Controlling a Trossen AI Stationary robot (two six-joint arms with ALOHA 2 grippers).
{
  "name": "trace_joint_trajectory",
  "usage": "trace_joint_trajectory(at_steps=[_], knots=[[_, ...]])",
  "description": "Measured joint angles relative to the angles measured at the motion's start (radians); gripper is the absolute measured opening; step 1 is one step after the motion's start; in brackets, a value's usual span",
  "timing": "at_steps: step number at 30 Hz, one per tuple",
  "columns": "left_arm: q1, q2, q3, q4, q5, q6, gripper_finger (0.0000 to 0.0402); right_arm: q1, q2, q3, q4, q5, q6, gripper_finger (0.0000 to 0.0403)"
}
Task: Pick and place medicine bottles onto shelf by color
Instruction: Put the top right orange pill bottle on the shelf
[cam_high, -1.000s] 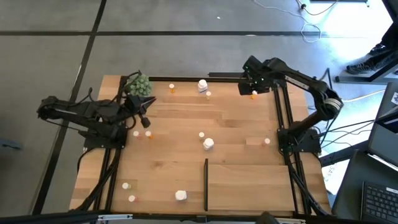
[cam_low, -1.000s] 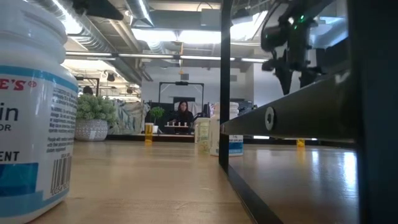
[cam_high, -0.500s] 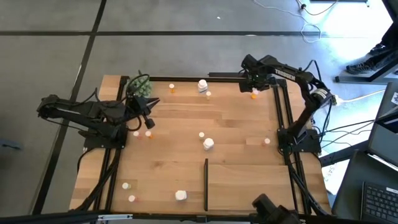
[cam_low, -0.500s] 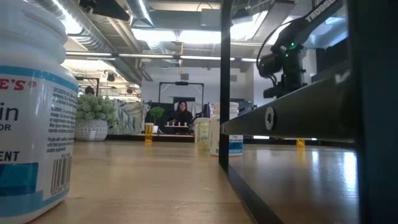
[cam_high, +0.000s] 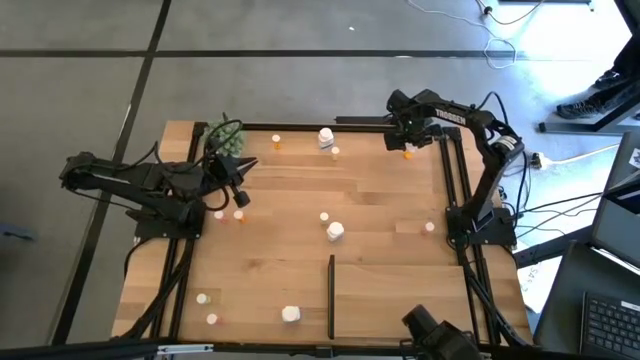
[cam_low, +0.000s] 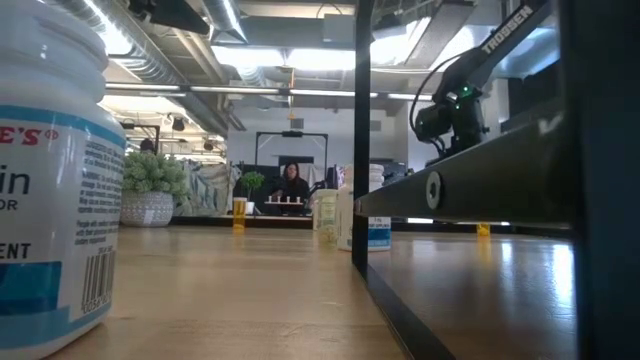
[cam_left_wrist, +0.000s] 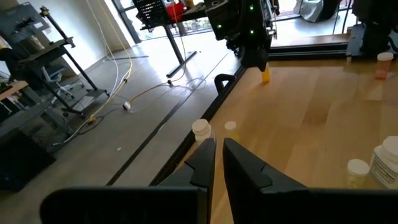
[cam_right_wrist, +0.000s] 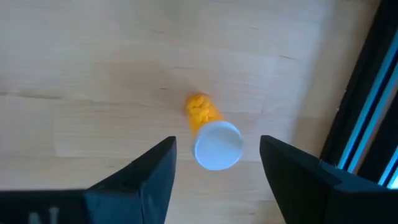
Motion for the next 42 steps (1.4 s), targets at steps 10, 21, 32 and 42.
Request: trace_joint_trajectory(at_steps=[10, 21, 32, 42], knots=[[0.000, 0.000, 0.000, 0.000, 0.000, 0.001, 0.0028, 0.000, 0.031, 0.000, 0.003, 0.010, 0.000, 0.0221], [0.000, 0.000, 0.000, 0.000, 0.000, 0.001, 0.0027, -0.002, 0.031, 0.000, 0.009, 0.009, -0.003, 0.0150], [0.000, 0.000, 0.000, 0.000, 0.000, 0.008, 0.0028, -0.003, 0.032, 0.000, 0.009, 0.010, -0.060, 0.0125], [0.000, 0.000, 0.000, 0.000, 0.000, 0.011, 0.0027, 0.028, 0.012, 0.000, -0.002, 0.001, -0.219, 0.0123]])
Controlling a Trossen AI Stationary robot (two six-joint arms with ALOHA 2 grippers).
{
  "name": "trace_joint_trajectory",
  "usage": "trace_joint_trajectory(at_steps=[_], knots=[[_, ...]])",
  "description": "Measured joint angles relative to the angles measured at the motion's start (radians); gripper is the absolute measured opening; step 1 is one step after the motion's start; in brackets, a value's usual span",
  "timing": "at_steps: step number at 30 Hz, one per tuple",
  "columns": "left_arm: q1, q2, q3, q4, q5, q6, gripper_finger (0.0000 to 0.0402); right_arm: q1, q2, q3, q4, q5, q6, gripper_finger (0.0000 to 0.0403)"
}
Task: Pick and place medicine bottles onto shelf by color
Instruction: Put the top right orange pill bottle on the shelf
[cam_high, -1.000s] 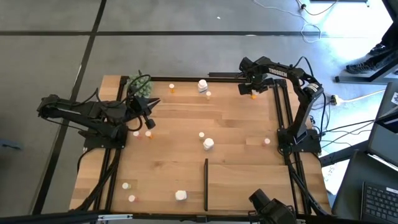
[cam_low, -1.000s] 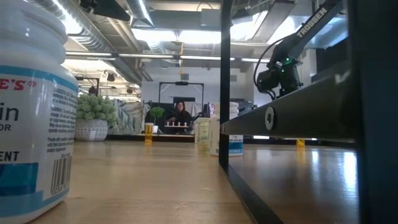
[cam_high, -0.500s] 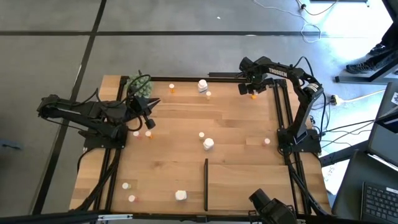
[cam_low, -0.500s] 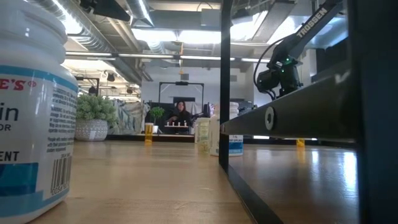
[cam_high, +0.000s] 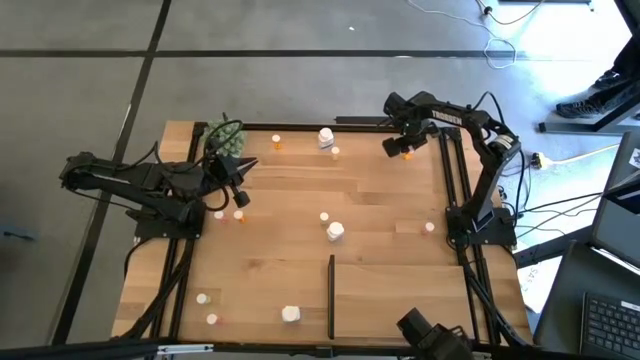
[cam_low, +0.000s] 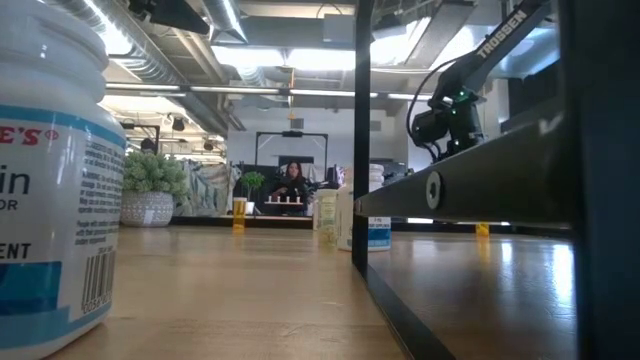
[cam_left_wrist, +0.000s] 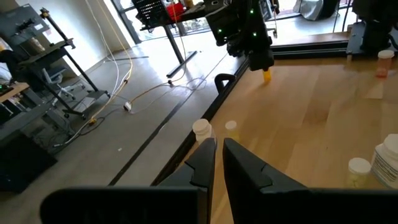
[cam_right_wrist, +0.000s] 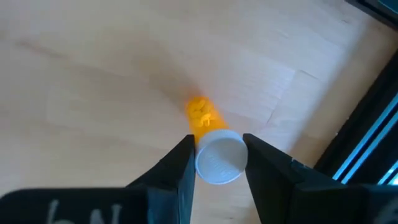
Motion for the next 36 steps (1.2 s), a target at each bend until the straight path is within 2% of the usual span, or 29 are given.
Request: trace_joint_trajectory(at_steps=[5, 11, 18, 22, 28, 36], knots=[[0.000, 0.000, 0.000, -0.001, 0.000, 0.000, 0.0028, 0.053, -0.046, 0.009, -0.079, -0.002, -0.040, 0.0123], [0.000, 0.000, 0.000, -0.003, 0.000, 0.000, 0.0028, 0.150, -0.106, 0.085, -0.175, -0.002, -0.056, 0.0122], [0.000, 0.000, 0.000, -0.003, 0.004, -0.003, 0.0028, 0.334, -0.217, 0.183, -0.272, -0.067, -0.095, 0.0122], [0.000, 0.000, 0.000, -0.003, 0.070, -0.002, 0.0027, 0.459, -0.304, 0.190, -0.275, -0.105, -0.085, 0.0122], [0.001, 0.000, 0.000, -0.003, 0.134, -0.002, 0.0027, 0.651, -0.413, 0.190, -0.281, -0.108, 0.053, 0.0122], [0.001, 0.000, 0.000, -0.012, 0.241, -0.001, 0.0028, 0.917, -0.483, 0.190, -0.384, -0.127, 0.423, 0.0122]])
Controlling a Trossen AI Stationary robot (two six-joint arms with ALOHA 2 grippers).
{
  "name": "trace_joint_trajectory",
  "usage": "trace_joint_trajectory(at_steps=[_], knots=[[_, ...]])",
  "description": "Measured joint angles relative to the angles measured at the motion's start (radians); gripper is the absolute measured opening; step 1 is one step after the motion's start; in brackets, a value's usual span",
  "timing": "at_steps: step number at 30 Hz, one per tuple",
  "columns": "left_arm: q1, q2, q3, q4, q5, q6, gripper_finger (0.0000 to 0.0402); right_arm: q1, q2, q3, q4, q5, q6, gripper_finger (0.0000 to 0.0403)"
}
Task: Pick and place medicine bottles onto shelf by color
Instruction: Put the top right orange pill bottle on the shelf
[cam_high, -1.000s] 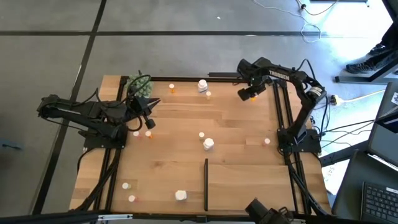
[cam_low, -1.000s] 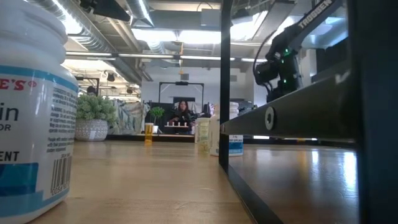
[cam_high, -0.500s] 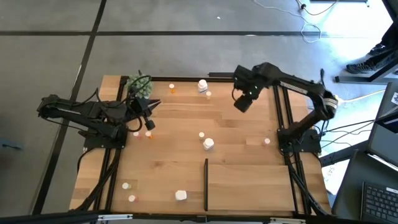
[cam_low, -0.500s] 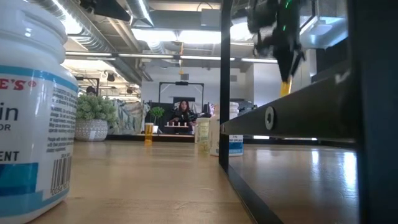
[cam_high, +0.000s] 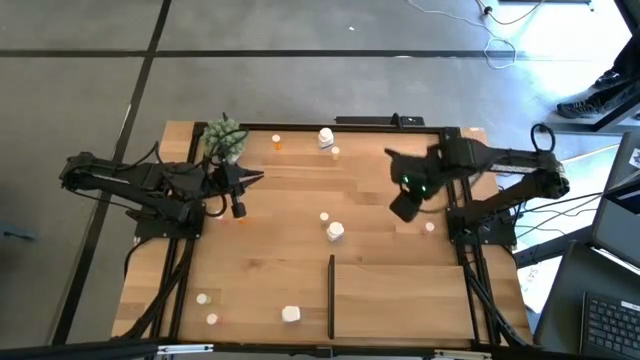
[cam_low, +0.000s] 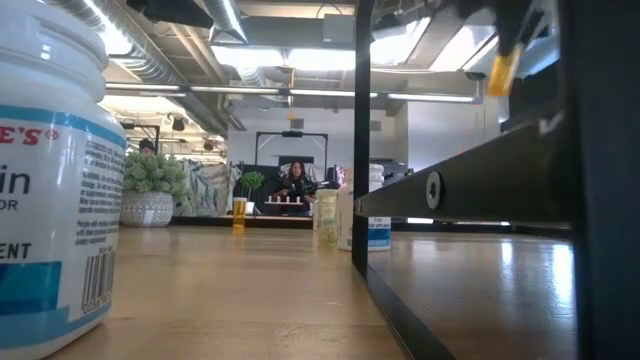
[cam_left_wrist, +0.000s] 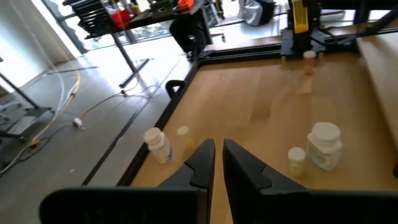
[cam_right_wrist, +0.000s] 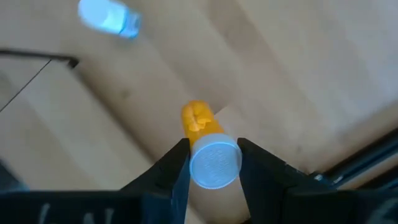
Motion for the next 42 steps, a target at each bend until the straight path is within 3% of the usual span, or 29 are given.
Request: trace_joint_trajectory(at_steps=[11, 21, 30, 42], knots=[[0.000, 0.063, 0.051, -0.001, 0.076, -0.026, 0.0027, 0.324, -0.029, 0.000, -0.037, -0.007, 0.265, 0.0122], [0.008, 0.351, 0.312, -0.140, 0.131, -0.002, 0.0027, 0.572, -0.096, -0.056, -0.082, -0.044, 0.569, 0.0122], [0.009, 0.566, 0.495, -0.139, 0.152, -0.001, 0.0028, 0.819, -0.129, -0.147, -0.041, -0.035, 0.848, 0.0122], [0.009, 0.623, 0.581, -0.131, 0.152, 0.000, 0.0027, 0.999, -0.128, -0.350, 0.126, 0.036, 1.133, 0.0122]])
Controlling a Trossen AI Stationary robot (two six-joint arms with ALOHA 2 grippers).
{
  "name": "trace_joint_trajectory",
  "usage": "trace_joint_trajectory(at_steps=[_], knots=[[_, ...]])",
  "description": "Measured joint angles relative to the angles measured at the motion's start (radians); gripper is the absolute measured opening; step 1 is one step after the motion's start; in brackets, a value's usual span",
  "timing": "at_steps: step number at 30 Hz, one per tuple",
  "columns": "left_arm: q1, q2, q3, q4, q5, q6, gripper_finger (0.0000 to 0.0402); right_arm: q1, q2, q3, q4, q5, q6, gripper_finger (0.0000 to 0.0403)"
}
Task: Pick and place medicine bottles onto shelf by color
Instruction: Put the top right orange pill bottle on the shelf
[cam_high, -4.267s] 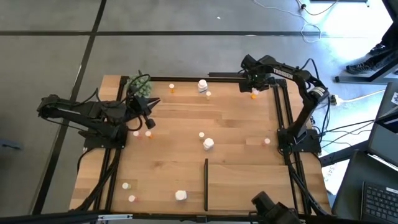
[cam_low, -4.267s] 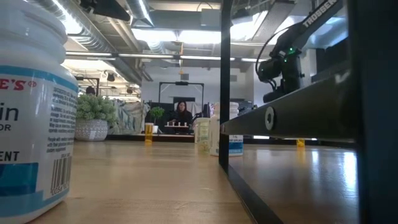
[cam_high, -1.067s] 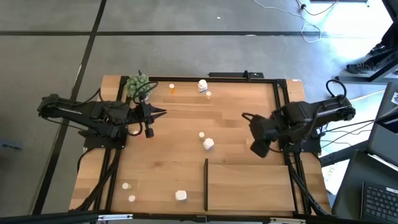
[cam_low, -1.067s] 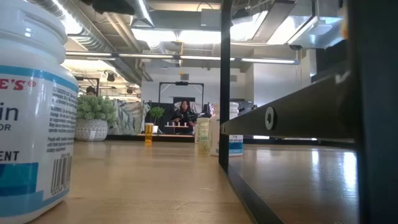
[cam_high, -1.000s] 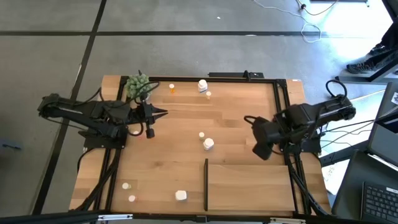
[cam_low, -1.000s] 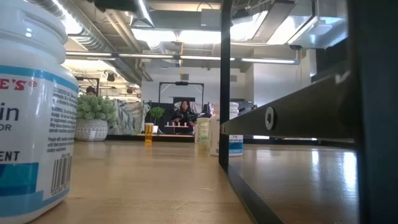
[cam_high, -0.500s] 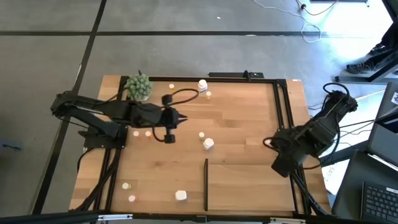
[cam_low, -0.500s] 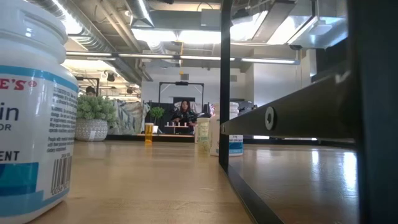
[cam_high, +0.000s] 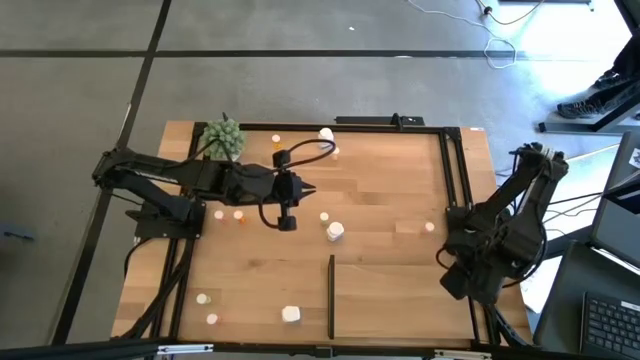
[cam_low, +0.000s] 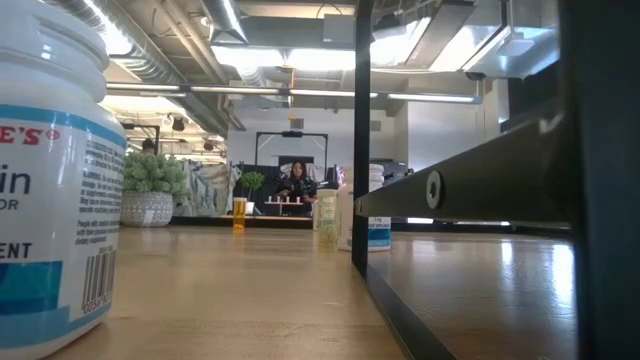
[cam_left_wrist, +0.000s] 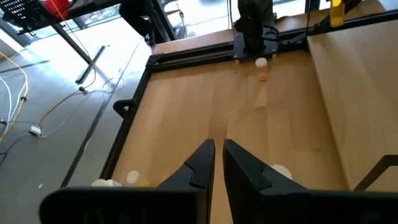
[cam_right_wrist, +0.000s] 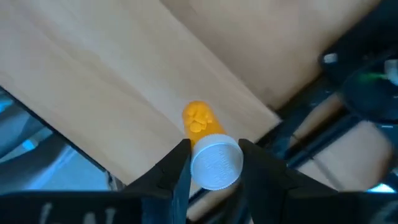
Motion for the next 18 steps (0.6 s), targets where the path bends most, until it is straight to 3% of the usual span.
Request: trace_joint_trajectory(at_steps=[9, 18], knots=[[0.007, 0.000, 0.000, 0.000, -0.001, 0.001, 0.0028, 0.056, 0.003, -0.135, 0.342, -0.079, 0.004, 0.0122], [0.006, 0.000, 0.000, -0.002, -0.001, 0.001, 0.0027, 0.087, 0.037, -0.131, 0.368, -0.113, -0.137, 0.0122]])
